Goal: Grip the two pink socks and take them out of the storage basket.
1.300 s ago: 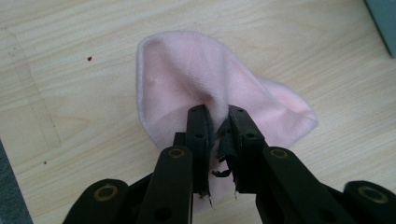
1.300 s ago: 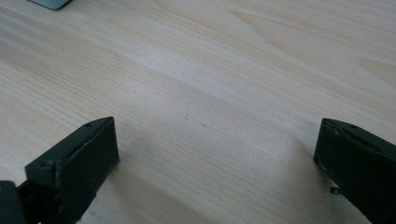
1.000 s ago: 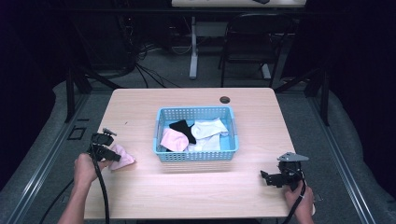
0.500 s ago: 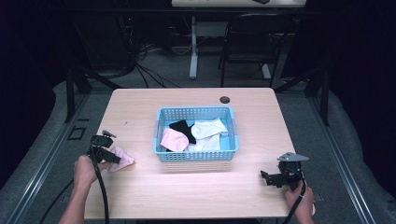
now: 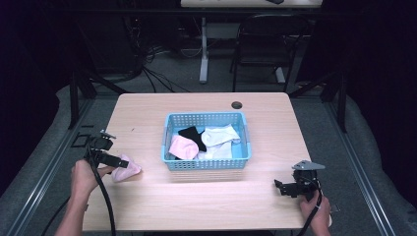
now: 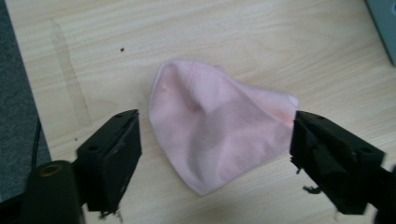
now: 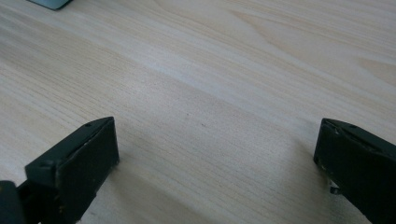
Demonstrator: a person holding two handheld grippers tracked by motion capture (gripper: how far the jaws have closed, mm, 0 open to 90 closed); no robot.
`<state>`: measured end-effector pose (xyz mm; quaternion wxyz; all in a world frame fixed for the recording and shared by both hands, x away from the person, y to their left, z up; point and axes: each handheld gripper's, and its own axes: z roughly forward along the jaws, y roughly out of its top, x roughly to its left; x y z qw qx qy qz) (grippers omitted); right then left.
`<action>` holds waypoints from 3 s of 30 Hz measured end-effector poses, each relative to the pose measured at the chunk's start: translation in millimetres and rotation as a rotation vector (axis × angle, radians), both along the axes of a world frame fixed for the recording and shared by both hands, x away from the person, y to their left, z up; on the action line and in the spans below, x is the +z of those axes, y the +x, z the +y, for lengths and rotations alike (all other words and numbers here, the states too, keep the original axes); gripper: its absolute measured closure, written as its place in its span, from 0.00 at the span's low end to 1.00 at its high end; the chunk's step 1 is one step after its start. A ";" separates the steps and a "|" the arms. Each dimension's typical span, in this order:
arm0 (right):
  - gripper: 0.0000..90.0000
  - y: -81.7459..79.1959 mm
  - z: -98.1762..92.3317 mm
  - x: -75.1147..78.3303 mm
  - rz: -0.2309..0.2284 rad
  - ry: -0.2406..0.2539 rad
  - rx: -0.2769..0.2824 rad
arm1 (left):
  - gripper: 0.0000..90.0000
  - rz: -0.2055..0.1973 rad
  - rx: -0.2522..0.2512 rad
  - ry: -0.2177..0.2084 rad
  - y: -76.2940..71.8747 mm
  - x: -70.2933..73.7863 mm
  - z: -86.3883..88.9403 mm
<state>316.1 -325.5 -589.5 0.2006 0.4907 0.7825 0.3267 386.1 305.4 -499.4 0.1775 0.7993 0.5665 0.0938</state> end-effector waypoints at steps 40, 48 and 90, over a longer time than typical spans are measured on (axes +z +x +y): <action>0.00 0.0 0.0 0.0 0.000 0.000 0.000 | 0.00 -0.126 -0.262 -0.001 24.7 84.0 -112.9; 0.00 0.0 0.0 0.0 0.000 0.000 0.000 | 0.00 -0.098 -0.316 -0.012 42.8 76.4 -142.7; 0.00 0.0 0.0 0.0 0.000 0.000 0.000 | 0.29 0.105 -0.329 0.097 104.9 -29.1 -219.5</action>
